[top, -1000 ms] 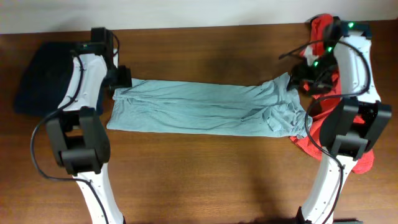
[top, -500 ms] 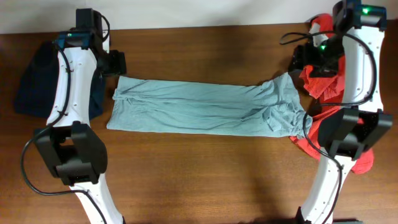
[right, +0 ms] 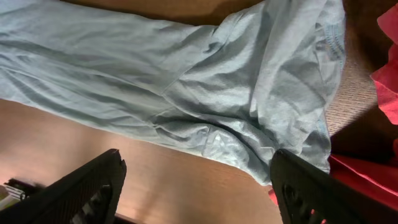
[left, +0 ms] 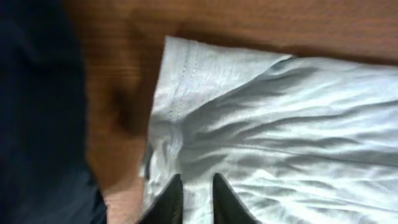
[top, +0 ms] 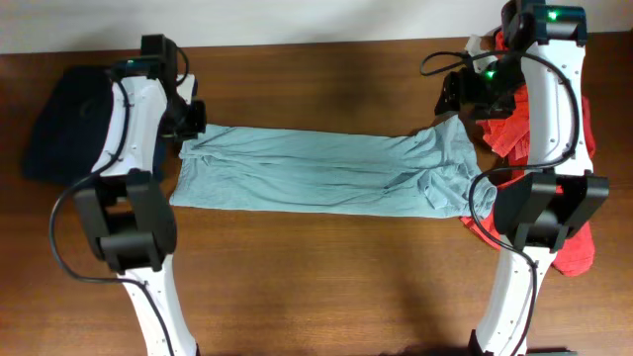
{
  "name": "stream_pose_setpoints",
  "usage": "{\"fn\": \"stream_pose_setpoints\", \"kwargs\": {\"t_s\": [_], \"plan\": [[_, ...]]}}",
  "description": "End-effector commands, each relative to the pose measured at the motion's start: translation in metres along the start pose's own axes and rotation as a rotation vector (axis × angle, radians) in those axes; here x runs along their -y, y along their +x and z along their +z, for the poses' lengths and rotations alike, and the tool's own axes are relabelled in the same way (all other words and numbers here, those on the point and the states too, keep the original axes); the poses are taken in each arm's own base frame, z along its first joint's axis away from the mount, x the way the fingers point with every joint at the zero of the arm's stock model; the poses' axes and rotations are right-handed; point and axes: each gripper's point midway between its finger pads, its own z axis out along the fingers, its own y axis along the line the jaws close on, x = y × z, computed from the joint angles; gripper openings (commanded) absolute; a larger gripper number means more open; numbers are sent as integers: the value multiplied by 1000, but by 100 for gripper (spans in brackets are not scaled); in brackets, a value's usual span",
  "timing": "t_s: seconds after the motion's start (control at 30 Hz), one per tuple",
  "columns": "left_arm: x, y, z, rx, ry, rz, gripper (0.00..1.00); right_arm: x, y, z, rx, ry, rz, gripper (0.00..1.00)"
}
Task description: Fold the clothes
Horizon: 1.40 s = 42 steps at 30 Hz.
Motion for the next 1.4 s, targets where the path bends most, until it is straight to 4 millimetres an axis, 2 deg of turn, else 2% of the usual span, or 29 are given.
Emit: {"fn": "stream_pose_setpoints", "kwargs": {"t_s": [0.0, 0.1, 0.37, 0.67, 0.83, 0.9, 1.0, 1.07, 1.27, 1.37], "plan": [[-3, 5, 15, -36, 15, 0, 6, -7, -1, -11, 32, -14, -25, 78], [-6, 9, 23, -63, 15, -8, 3, -7, -1, -11, 32, -14, -25, 78], [-15, 25, 40, -143, 18, -27, 3, -7, -3, -11, 38, -12, -27, 78], [-16, 37, 80, -220, 22, -31, 1, -7, -3, -11, 39, -12, -27, 78], [-15, 39, 79, -230, 23, -30, 2, -7, -3, -11, 37, -13, -27, 78], [-14, 43, 75, -245, 28, -32, 9, -7, -3, -11, 37, -13, -27, 78], [-13, 47, 61, -254, 32, -51, 40, -7, -3, -11, 40, -12, -28, 78], [-13, 44, 50, -236, 30, -60, 52, -7, -4, -11, 43, -12, -29, 78], [-11, 25, 4, -109, 25, -55, 78, -7, -7, -12, 55, -10, -34, 79], [-9, 26, 0, -110, 40, -48, 81, -7, -8, -12, 61, -10, -36, 79]]}}
